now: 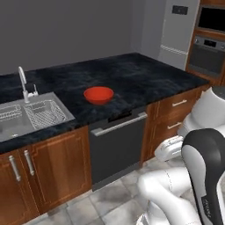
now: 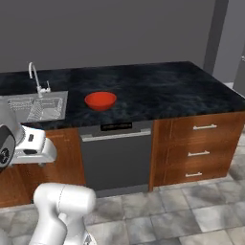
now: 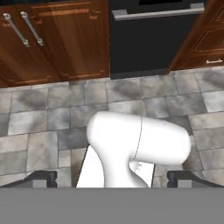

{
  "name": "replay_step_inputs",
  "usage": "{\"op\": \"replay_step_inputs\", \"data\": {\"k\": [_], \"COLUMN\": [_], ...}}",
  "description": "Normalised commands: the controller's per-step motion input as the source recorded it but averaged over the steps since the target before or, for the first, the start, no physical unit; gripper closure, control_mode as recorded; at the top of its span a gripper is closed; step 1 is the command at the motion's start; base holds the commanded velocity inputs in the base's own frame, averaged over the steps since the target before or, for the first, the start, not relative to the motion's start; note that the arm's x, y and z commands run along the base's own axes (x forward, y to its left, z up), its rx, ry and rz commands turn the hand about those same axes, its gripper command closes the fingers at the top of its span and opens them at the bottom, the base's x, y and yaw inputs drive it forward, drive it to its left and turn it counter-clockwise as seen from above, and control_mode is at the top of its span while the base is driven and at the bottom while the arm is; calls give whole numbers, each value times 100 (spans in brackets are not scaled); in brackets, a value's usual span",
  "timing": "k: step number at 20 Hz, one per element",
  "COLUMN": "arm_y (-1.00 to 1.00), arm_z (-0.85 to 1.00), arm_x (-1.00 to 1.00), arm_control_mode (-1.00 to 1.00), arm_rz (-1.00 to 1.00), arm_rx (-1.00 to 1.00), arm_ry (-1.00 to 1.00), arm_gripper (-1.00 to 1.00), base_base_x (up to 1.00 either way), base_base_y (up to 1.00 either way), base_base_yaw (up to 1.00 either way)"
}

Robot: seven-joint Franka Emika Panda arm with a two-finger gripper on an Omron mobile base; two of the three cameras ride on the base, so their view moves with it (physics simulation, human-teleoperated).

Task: Clear the mugs and bowl far away from the sink.

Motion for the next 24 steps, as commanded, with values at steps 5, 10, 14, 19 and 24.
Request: {"op": "replay_step_inputs", "data": {"k": [5, 10, 14, 19, 24], "arm_y": [0, 0, 0, 0, 0], "arm_z": [0, 0, 0, 0, 0], "arm_x": [0, 0, 0, 0, 0], "arm_control_mode": [100, 100, 100, 100, 100], "arm_rz": [0, 0, 0, 0, 0], "arm_rx": [0, 0, 0, 0, 0], "arm_ry": [0, 0, 0, 0, 0], "arm_gripper": [-100, -100, -100, -100, -100], "base_base_x": [100, 100, 85, 65, 37], "base_base_y": [-21, -24, 0, -7, -55], "base_base_yaw": [-1, -9, 5, 38, 48]}}
